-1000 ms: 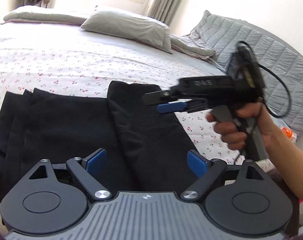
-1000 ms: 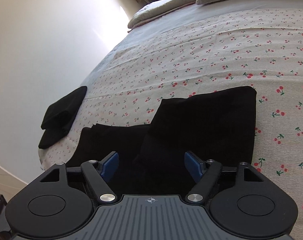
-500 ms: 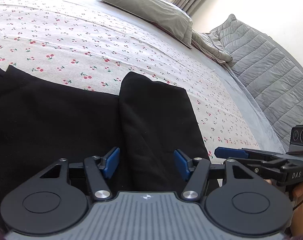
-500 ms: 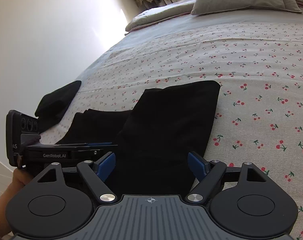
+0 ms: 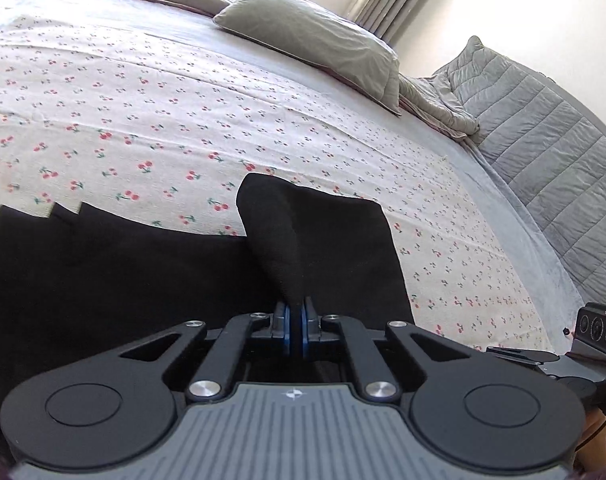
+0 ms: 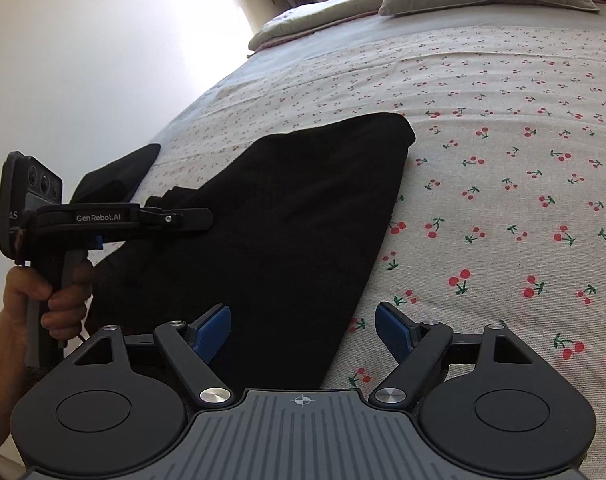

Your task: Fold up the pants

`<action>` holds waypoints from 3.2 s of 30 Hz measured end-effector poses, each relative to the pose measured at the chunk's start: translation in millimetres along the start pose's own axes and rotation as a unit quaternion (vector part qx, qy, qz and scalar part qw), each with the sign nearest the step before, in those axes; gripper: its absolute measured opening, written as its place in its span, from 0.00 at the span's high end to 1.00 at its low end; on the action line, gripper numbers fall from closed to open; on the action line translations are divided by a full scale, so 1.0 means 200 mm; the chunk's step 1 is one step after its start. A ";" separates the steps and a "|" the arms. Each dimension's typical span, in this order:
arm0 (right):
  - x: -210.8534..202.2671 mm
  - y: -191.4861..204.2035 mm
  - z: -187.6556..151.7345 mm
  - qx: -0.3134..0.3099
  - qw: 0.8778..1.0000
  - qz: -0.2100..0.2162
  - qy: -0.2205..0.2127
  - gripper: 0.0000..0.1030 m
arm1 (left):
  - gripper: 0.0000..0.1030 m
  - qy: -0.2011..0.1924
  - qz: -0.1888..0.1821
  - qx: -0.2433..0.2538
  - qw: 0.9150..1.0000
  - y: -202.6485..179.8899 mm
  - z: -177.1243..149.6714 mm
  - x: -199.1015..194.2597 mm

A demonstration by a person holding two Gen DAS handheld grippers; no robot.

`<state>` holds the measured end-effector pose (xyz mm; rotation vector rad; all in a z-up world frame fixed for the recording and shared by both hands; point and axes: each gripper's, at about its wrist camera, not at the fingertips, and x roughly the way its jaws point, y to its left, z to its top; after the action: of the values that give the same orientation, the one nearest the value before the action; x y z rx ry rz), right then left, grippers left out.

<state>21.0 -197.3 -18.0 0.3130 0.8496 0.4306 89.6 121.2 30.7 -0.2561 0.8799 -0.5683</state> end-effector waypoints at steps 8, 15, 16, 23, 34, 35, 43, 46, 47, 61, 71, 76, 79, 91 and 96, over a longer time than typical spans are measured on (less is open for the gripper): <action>0.07 0.06 -0.01 -0.015 1.000 0.007 0.013 0.21 | 0.95 -0.012 0.078 -0.018 0.997 0.28 0.04 -0.26; 0.14 0.10 0.00 -0.015 1.000 0.015 0.015 0.21 | 0.95 -0.029 0.108 -0.034 0.993 0.41 0.05 -0.35; 0.15 0.11 0.00 -0.014 1.000 0.017 0.015 0.21 | 0.95 -0.030 0.110 -0.036 0.993 0.43 0.04 -0.36; 0.22 0.13 0.04 0.002 0.999 0.040 0.017 0.21 | 0.49 -0.022 0.105 -0.048 0.993 0.52 0.01 -0.32; 0.38 0.07 0.12 0.097 0.987 0.123 0.021 0.23 | 0.21 0.022 -0.020 -0.118 0.993 0.69 -0.05 -0.23; 0.40 0.07 0.13 0.103 0.986 0.127 0.022 0.25 | 0.22 0.026 -0.031 -0.121 0.992 0.70 -0.05 -0.23; 0.52 0.13 0.19 0.101 0.986 0.130 0.021 0.30 | 0.29 0.032 -0.085 -0.141 0.986 0.73 -0.06 -0.18; 0.56 0.14 0.21 0.104 0.986 0.131 0.013 0.31 | 0.40 0.032 -0.090 -0.148 0.984 0.73 -0.05 -0.16; 0.56 0.15 0.22 0.104 0.986 0.129 0.009 0.33 | 0.45 0.032 -0.088 -0.152 0.984 0.74 -0.05 -0.16; 0.39 0.12 0.24 0.107 0.989 0.077 -0.064 0.89 | 0.76 0.002 -0.103 -0.155 0.983 0.55 0.01 -0.10; 0.00 -0.18 0.37 0.169 0.974 0.054 -0.142 0.89 | 0.76 0.001 -0.171 -0.126 0.977 0.15 0.20 0.21; -0.14 -0.32 0.48 0.176 0.966 0.040 -0.186 0.89 | 0.77 -0.013 -0.202 -0.117 0.972 0.03 0.27 0.33; -0.14 -0.40 0.53 0.173 0.965 0.031 -0.197 0.89 | 0.76 -0.029 -0.196 -0.120 0.973 0.02 0.30 0.40; 0.08 -0.64 0.51 0.186 0.972 -0.078 -0.121 0.51 | 0.44 -0.037 -0.034 -0.029 0.998 -0.02 0.28 0.48; -0.02 -0.52 0.47 0.149 0.978 -0.078 -0.123 0.31 | 0.29 -0.058 0.018 0.029 0.998 -0.10 0.23 0.34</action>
<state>117.0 -299.8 -1.3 0.5597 0.6892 0.1120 152.4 65.9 23.8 -0.2178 0.7529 -0.5395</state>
